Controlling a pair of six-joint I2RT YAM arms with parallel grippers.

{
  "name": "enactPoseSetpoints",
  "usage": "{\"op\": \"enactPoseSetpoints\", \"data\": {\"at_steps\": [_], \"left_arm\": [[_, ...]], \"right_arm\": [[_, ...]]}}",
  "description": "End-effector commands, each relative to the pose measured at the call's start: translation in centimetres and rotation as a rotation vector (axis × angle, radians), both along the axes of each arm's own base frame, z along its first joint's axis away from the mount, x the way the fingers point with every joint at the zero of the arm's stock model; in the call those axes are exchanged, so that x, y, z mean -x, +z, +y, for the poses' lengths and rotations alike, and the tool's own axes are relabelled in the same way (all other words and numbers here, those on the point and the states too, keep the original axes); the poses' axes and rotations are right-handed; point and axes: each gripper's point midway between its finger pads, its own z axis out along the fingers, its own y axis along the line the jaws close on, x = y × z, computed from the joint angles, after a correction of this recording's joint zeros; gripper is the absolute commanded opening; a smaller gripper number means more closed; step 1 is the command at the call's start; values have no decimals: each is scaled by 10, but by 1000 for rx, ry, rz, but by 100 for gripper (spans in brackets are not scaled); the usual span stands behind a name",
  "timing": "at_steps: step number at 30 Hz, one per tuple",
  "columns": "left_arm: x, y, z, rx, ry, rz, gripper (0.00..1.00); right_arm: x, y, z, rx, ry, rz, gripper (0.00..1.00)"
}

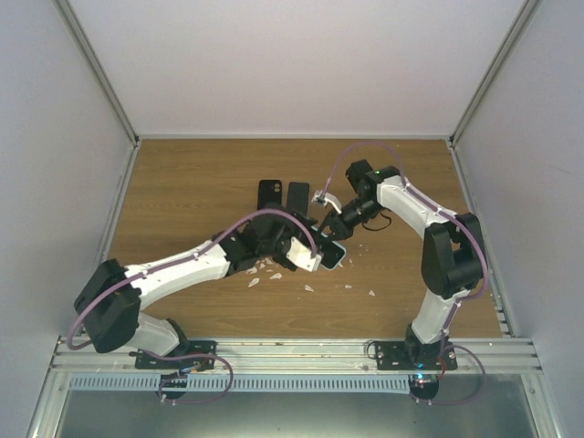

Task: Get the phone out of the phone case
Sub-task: Pick up the phone at the center of the board, then remove the phone case from the phone.

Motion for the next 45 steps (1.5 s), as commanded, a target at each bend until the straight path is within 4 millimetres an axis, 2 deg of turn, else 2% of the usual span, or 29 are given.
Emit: {"op": "enactPoseSetpoints", "data": {"at_steps": [1,5,10,13,17,21,25,31,36,39,43,45], "left_arm": [[3,73,2,268,80,177,99],[6,102,10,420,118,329,99],[-14,145,18,596,189,570,99],[-24,167,23,688,210,703,99],[-31,182,26,781,231,881,97],[-41,187,31,856,271,1055,90],[-48,196,31,936,262,1213,80],[-46,216,25,1022,172,1303,65],[-44,210,16,1016,158,1353,51],[-44,210,11,1018,152,1372,49],[-41,214,-3,1000,129,1386,55],[-39,216,-11,991,125,1400,54]], "right_arm": [[-21,65,6,-156,-52,-109,1],[-45,107,0,-256,-108,-166,1],[-75,170,-14,-423,-183,-222,1],[-86,203,-23,-501,-215,-265,1],[-91,239,-30,-573,-243,-325,0],[-91,264,-33,-627,-245,-352,1],[-89,281,-33,-674,-262,-345,0],[-74,297,-37,-776,-319,-266,1],[-66,304,-39,-820,-338,-243,0],[-65,304,-39,-827,-348,-241,0],[-63,300,-36,-832,-354,-226,0],[-61,299,-33,-834,-345,-222,1]]}}
